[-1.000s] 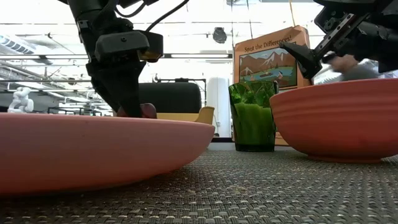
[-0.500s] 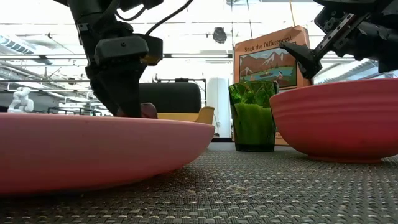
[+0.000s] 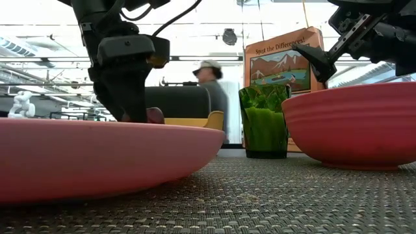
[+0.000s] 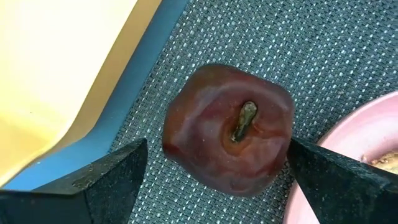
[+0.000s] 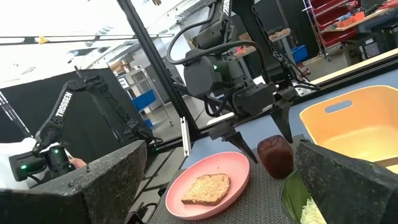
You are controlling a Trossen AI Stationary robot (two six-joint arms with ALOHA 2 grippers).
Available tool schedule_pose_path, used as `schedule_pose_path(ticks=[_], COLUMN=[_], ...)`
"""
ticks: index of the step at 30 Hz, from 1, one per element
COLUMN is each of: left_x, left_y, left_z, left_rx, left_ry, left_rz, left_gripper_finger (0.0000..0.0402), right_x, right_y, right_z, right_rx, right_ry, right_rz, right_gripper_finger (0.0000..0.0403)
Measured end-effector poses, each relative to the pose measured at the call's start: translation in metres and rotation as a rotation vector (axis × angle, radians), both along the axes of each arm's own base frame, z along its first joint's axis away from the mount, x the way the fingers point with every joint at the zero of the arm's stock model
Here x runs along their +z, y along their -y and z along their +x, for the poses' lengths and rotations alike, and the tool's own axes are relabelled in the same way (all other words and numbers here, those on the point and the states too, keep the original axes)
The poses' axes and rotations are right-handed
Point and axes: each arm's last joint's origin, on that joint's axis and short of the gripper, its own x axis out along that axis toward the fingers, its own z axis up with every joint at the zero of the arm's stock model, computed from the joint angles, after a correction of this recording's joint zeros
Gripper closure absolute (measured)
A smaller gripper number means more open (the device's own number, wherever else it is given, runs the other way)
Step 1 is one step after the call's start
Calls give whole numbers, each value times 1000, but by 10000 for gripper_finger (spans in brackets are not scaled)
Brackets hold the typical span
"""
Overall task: Arrange a breakfast setting
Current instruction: Put the red apple on the gray table mat to the top of the pink plate, then put the gold spoon on the gray table mat to the right of the pink plate
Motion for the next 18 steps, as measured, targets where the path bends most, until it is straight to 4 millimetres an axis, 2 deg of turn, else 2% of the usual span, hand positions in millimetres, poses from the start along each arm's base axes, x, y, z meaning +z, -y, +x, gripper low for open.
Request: schedule_pose_path(ticks=[10,18], left_x=[24,42], left_y=[-2,-4], left_z=[-8,-13], left_rx=[-10,-13], left_ry=[64,139], left_rz=[-18,-35], left_gripper_finger=[14,14], right_x=[0,5], right_y=[0,-5], right_z=[0,-3], right_rx=[15,217], right_ry=[-13,-20], right_rz=[48,158], right_gripper_finger=[3,13])
